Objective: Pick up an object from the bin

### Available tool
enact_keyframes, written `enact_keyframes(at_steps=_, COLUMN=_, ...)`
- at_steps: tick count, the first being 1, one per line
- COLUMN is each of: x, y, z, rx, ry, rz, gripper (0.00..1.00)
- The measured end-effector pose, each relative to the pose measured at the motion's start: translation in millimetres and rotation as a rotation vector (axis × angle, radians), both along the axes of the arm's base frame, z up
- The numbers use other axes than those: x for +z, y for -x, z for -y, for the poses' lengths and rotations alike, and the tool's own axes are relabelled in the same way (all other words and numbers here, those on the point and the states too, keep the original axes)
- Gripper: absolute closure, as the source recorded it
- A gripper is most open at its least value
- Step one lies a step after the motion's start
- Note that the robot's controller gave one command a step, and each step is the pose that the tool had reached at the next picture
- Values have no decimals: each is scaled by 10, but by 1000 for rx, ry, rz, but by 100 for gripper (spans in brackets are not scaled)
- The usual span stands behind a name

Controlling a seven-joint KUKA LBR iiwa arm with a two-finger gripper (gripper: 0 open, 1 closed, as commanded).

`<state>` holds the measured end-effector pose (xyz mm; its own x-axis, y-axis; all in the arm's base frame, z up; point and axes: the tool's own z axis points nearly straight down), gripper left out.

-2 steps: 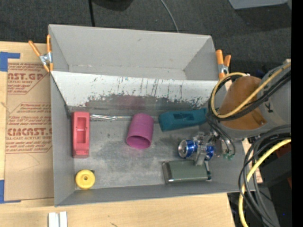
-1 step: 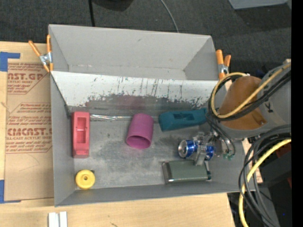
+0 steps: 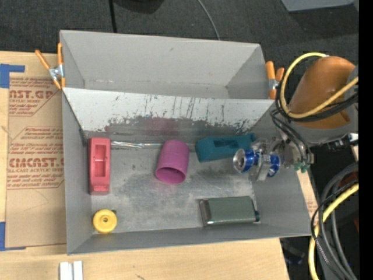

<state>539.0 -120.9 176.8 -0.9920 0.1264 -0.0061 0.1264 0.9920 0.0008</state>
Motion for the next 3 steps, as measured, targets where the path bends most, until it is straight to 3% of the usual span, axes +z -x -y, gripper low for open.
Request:
enact_keyframes(at_steps=1, x=0, y=0, z=1, rx=0, ry=0, rz=0, gripper=100)
enact_keyframes(at_steps=2, x=337, y=7, z=-44, rx=5, ry=-2, rz=-9, gripper=100)
enact_keyframes(at_steps=3, x=974, y=57, z=-99, rx=-13, ry=-1, rz=-2, gripper=100)
